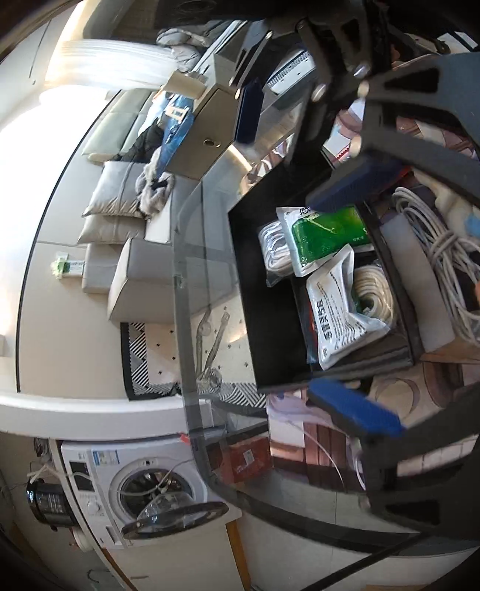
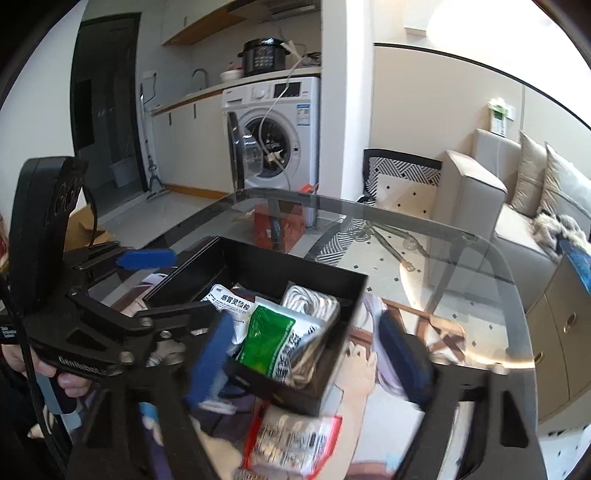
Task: Organize soft objects
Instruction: 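Open both tools to drop the white and green packets into the box, then lift both open tools out of the black box, then grasp the red-and-white medicine packet on the mat with the right tool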
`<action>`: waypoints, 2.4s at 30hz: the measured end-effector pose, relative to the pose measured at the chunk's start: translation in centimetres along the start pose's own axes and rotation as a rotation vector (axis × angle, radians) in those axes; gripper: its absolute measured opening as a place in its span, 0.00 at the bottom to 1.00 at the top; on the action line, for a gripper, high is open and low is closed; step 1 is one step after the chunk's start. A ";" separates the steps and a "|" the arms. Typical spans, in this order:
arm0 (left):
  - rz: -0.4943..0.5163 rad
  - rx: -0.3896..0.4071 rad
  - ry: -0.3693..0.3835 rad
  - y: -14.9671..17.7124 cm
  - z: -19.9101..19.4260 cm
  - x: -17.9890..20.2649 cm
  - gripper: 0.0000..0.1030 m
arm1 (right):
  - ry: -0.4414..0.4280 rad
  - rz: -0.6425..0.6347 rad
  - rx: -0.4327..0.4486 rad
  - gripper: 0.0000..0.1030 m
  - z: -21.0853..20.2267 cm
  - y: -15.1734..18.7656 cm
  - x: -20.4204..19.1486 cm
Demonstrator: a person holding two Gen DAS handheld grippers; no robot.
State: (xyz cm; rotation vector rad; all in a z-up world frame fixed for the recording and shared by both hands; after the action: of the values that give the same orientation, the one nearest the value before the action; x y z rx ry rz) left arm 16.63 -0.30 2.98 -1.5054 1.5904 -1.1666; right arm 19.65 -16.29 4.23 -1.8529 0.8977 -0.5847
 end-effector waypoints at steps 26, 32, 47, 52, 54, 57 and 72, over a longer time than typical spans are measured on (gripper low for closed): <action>-0.036 -0.046 -0.082 5.0 -3.9 -0.1 1.00 | 0.139 0.222 -0.099 0.99 -5.7 7.6 2.4; -0.057 -0.072 -0.072 6.1 -3.9 0.0 1.00 | 0.128 0.213 -0.118 0.99 -5.6 8.2 2.0; -0.090 -0.132 -0.076 8.0 -3.5 -0.5 1.00 | 0.113 0.201 -0.183 0.99 -3.2 8.8 1.5; -0.083 -0.130 -0.072 7.9 -3.7 -0.4 1.00 | 0.096 0.188 -0.207 0.99 -1.7 8.7 1.1; -0.083 -0.129 -0.071 7.9 -3.7 -0.4 1.00 | 0.097 0.181 -0.235 0.99 -0.8 8.9 1.0; -0.080 -0.126 -0.073 7.8 -4.0 -0.5 1.00 | 0.097 0.174 -0.264 0.99 0.1 9.1 0.9; -0.063 -0.140 -0.051 8.0 -3.9 0.2 1.00 | 0.088 0.124 -0.298 0.95 1.3 9.5 1.3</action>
State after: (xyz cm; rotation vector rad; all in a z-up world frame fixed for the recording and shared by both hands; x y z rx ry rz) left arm 9.80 -0.31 -2.70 -1.6719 1.6293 -1.0607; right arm 18.23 -19.18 -4.90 -2.0286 1.2025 -0.4784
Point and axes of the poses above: each gripper's, at about its wrist camera, not at the fingertips, and z roughly the way its jaws point, x to its right, y to its underside, the point moved 3 cm from there along z, roughly the way its jaws point, and after that the axes turned 14 degrees about x, right-handed, at the moved point
